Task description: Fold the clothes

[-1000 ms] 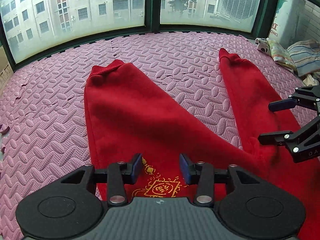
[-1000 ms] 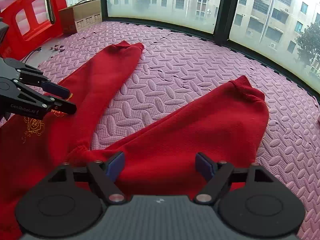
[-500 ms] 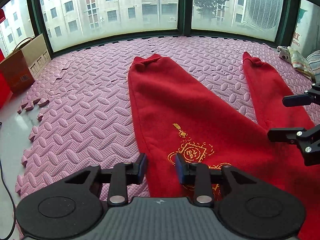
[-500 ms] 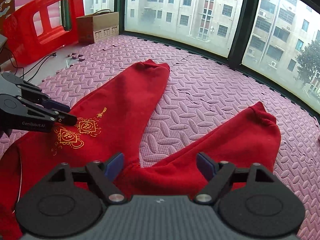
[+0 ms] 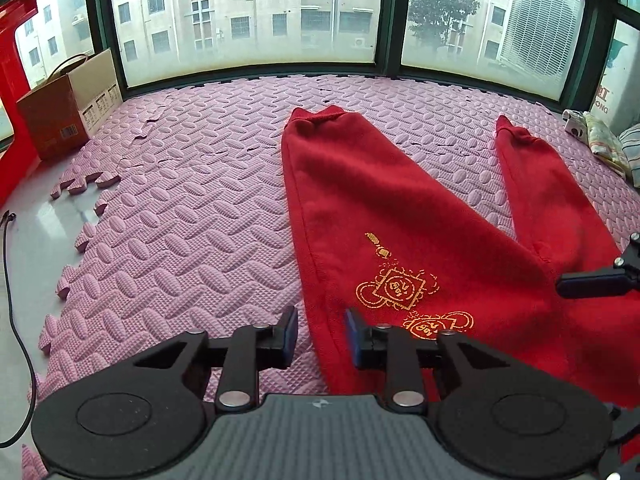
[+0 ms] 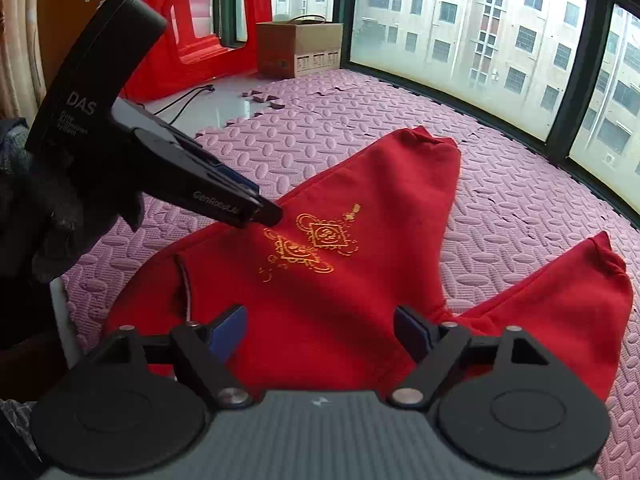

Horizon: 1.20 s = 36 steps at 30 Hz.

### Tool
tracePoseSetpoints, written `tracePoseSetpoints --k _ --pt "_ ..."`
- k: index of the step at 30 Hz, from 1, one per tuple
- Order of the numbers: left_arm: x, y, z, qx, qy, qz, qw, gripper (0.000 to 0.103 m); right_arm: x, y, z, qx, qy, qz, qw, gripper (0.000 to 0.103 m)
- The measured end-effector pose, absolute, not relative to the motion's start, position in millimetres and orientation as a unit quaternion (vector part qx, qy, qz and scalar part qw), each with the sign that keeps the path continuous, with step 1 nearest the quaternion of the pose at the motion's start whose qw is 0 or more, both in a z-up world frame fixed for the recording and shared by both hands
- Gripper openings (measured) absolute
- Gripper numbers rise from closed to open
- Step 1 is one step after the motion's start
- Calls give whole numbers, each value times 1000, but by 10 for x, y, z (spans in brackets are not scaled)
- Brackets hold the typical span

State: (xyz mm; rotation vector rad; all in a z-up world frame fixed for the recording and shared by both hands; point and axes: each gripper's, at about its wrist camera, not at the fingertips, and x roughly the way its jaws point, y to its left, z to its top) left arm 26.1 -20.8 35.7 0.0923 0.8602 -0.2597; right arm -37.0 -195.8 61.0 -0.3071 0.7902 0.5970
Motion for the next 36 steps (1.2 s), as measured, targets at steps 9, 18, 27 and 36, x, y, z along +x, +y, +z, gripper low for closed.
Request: tracePoseSetpoints --k 9,18,27,36 --pt "146 -210 453 44 402 -118 907 81 -629 -1742 509 -140 387 298 861 81" --pt "64 -283 529 43 394 -115 911 101 -805 -1861 641 -126 376 300 868 81" --pt "-79 -388 608 52 380 -125 915 102 -1032 -2645 766 -57 402 218 888 82" --pt "-205 -580 613 71 375 -156 911 102 -1260 -2979 653 -26 437 199 877 82"
